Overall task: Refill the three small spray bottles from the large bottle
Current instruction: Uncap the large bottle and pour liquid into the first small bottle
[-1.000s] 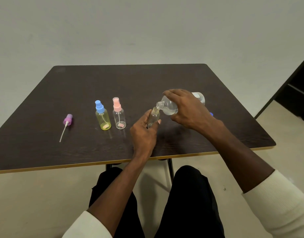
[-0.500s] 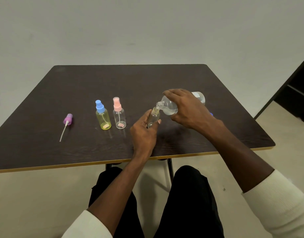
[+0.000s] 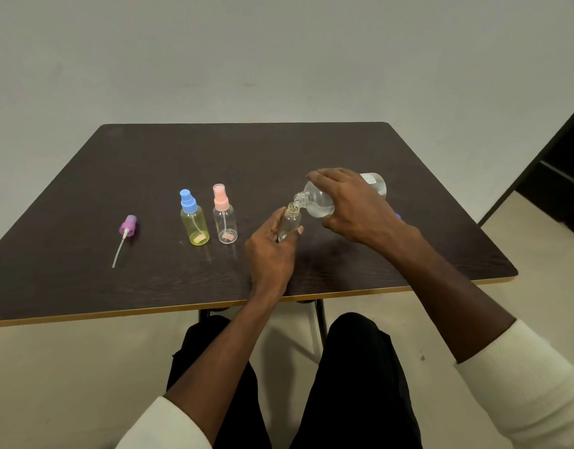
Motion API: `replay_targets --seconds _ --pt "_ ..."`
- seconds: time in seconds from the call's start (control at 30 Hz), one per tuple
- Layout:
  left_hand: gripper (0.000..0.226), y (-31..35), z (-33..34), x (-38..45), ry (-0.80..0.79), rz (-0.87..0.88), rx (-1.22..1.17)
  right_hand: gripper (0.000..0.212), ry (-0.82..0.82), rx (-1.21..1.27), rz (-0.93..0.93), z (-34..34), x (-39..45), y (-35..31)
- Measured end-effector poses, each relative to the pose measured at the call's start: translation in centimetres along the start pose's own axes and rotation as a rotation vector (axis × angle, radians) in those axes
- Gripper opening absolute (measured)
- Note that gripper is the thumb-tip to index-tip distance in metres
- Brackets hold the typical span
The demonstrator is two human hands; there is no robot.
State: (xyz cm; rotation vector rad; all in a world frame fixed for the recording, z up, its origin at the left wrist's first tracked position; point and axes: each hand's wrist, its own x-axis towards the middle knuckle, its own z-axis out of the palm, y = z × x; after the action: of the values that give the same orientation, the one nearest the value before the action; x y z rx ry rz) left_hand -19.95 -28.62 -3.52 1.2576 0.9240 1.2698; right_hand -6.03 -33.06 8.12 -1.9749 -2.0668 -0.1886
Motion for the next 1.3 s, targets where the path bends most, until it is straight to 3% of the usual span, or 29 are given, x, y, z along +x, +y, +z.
replay_targets --seconds 0.63,1.3 --pt "0.045 0.24 0.02 -0.27 0.015 0.019 0.004 0.077 0.010 0.007 -0.010 0.16 -0.06 0.11" --pt "0.051 0.41 0.09 -0.26 0.040 -0.018 -0.009 0.077 0.007 0.004 -0.012 0.07 -0.03 0.08"
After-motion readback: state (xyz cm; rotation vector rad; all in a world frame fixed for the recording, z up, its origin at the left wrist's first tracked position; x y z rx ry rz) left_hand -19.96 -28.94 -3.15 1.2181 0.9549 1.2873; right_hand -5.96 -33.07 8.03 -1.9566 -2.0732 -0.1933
